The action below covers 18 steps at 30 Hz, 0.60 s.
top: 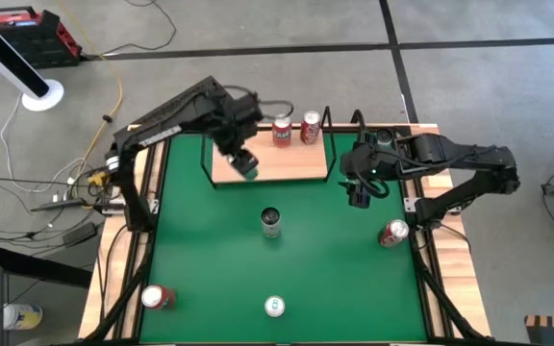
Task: Place canned beverage on shelf
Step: Put the left blue soda can on the shelf
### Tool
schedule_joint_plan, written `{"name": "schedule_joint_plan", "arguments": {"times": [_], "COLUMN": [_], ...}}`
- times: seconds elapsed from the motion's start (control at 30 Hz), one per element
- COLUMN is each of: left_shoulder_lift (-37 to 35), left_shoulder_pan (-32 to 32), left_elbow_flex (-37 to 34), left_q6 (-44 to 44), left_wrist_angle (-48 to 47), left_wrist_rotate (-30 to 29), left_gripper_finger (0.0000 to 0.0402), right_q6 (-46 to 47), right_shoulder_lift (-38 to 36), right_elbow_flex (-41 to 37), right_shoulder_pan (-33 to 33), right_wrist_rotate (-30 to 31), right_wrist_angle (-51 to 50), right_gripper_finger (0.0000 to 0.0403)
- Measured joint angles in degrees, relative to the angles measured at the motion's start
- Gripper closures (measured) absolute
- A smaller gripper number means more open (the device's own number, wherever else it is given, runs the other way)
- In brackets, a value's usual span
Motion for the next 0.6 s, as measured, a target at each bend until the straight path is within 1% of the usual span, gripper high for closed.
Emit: {"name": "schedule_joint_plan", "arguments": {"times": [0.13,0.27,0.33,0.43,0.6], "left_shoulder_lift": [5.60,10.51,12.76,15.55,18.09], "left_shoulder_pan": [4.75,8.77,10.38,12.05,13.24], "left_elbow_flex": [6.63,11.16,12.42,13.79,14.25], "left_q6": [8.03,16.63,21.27,26.61,30.98], "left_wrist_angle": [0.21,1.37,1.27,-0.02,1.28], "left_wrist_rotate": [-1.37,-1.60,-1.39,-1.44,-3.30], "left_gripper_finger": [0.0181,0.0181,0.0181,0.0181,0.0181], "right_q6": [-1.06,-1.17,-0.94,2.89,5.94], "right_shoulder_lift": [0.00,0.00,0.00,0.00,0.00], "right_elbow_flex": [0.00,0.00,0.00,0.00,0.00], "right_shoulder_pan": [-1.97,-4.05,-5.03,-6.50,-8.11], "right_wrist_rotate": [-0.05,-0.36,-0.39,-0.53,-0.28], "right_wrist_angle": [1.30,4.50,6.62,9.78,11.21], "right_gripper_finger": [0.0077,0.0077,0.0077,0.0077,0.0077]}}
